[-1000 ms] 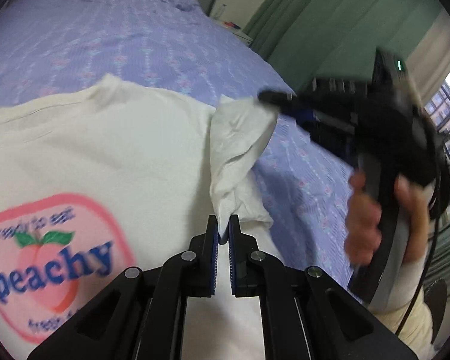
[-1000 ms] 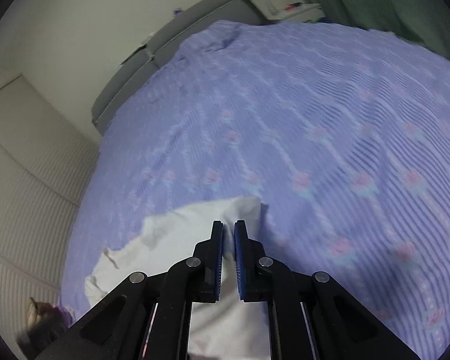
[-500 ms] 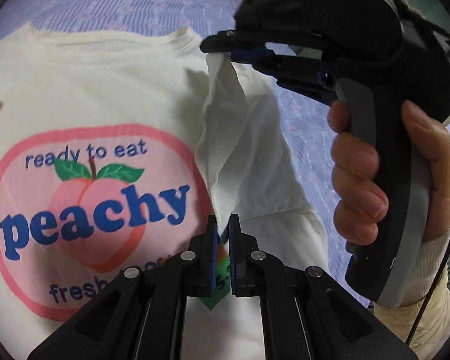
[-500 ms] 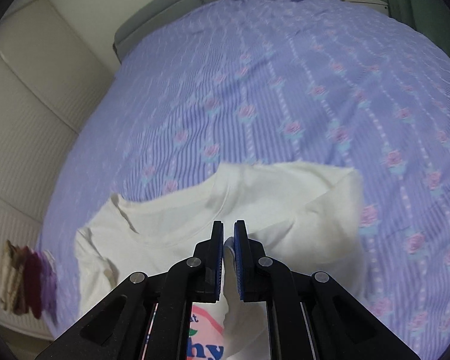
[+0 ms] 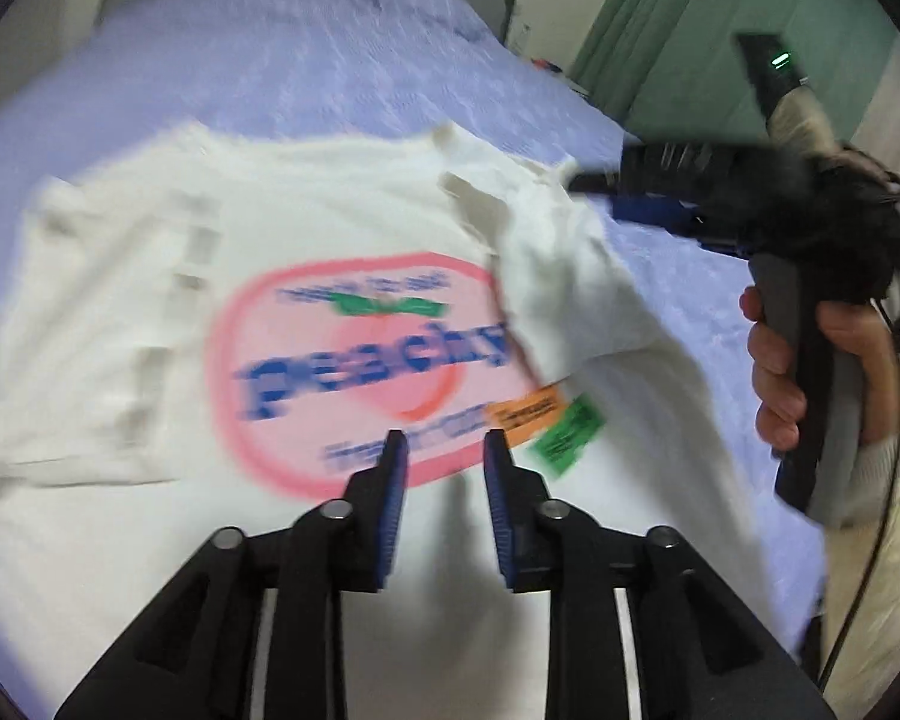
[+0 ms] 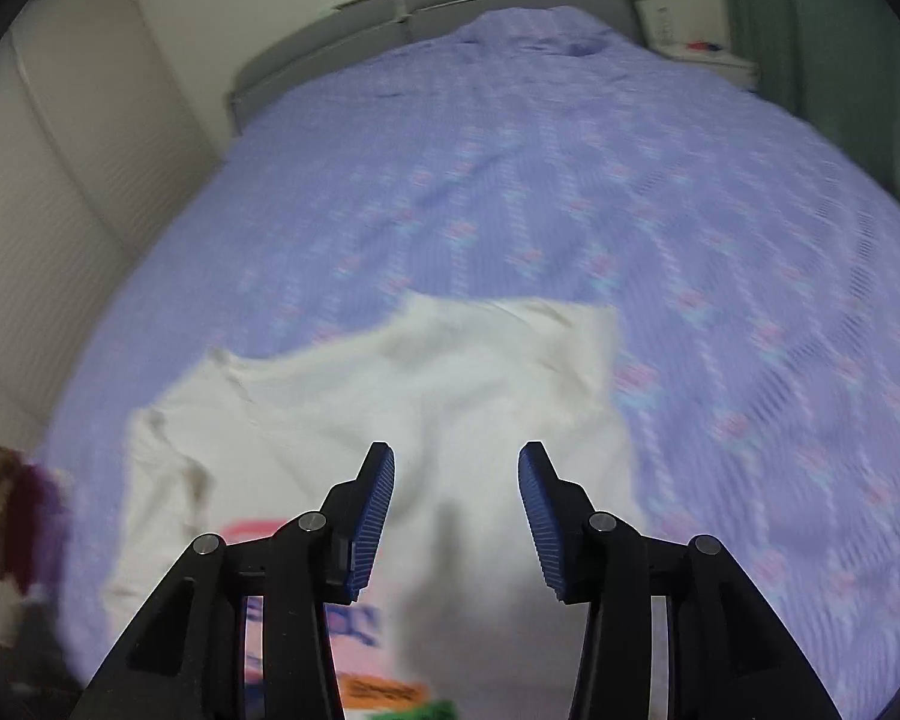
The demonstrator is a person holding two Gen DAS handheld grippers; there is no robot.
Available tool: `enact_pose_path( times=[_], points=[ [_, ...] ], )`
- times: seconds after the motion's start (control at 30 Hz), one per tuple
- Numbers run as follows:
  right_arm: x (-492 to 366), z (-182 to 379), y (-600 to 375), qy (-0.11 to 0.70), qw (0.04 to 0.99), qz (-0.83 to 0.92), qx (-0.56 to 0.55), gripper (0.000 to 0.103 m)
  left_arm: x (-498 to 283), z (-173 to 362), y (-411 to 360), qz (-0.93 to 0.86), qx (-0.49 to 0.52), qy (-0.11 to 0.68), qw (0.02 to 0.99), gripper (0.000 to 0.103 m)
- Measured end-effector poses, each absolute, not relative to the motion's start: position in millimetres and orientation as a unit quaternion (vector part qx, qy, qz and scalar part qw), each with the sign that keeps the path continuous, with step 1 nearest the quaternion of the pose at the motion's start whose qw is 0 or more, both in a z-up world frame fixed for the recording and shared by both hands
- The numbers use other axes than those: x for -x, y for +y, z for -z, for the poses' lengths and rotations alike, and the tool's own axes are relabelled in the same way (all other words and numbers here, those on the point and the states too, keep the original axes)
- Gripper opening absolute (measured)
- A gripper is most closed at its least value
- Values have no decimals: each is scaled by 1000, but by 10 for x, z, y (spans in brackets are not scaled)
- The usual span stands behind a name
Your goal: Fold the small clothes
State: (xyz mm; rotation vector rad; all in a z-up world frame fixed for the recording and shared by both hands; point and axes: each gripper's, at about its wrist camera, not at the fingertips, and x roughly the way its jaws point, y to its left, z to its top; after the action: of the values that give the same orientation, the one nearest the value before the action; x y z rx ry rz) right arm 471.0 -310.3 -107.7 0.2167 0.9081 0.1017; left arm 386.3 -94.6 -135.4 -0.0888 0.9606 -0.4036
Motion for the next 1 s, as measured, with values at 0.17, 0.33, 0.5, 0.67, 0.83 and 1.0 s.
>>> enact_pose_path(
  times=[0.17,0.33,0.5,0.67,0.83,1.0],
  points=[
    [-4716,1206,-2940,439,898,3,-11,45,-3615,1223,-436,117,6,426,897,42],
    [-4745,1176,-2675,422,906,-29,-2,45,-3607,1207,56,73,27,431,899,46],
    [-5041,1260,-2309,452,889,-40,62,44,-3731,1307,34,85,48,431,897,46],
    [-5278,1430,-2141,488,867,-34,95,27,-3767,1312,48,86,54,426,899,46],
    [-5338,1411,-2103,489,868,-66,54,7,-3732,1280,98,89,55,422,900,46],
    [-5326,1298,-1954,483,868,-114,20,7,-3703,1299,119,85,51,422,901,46]
  ],
)
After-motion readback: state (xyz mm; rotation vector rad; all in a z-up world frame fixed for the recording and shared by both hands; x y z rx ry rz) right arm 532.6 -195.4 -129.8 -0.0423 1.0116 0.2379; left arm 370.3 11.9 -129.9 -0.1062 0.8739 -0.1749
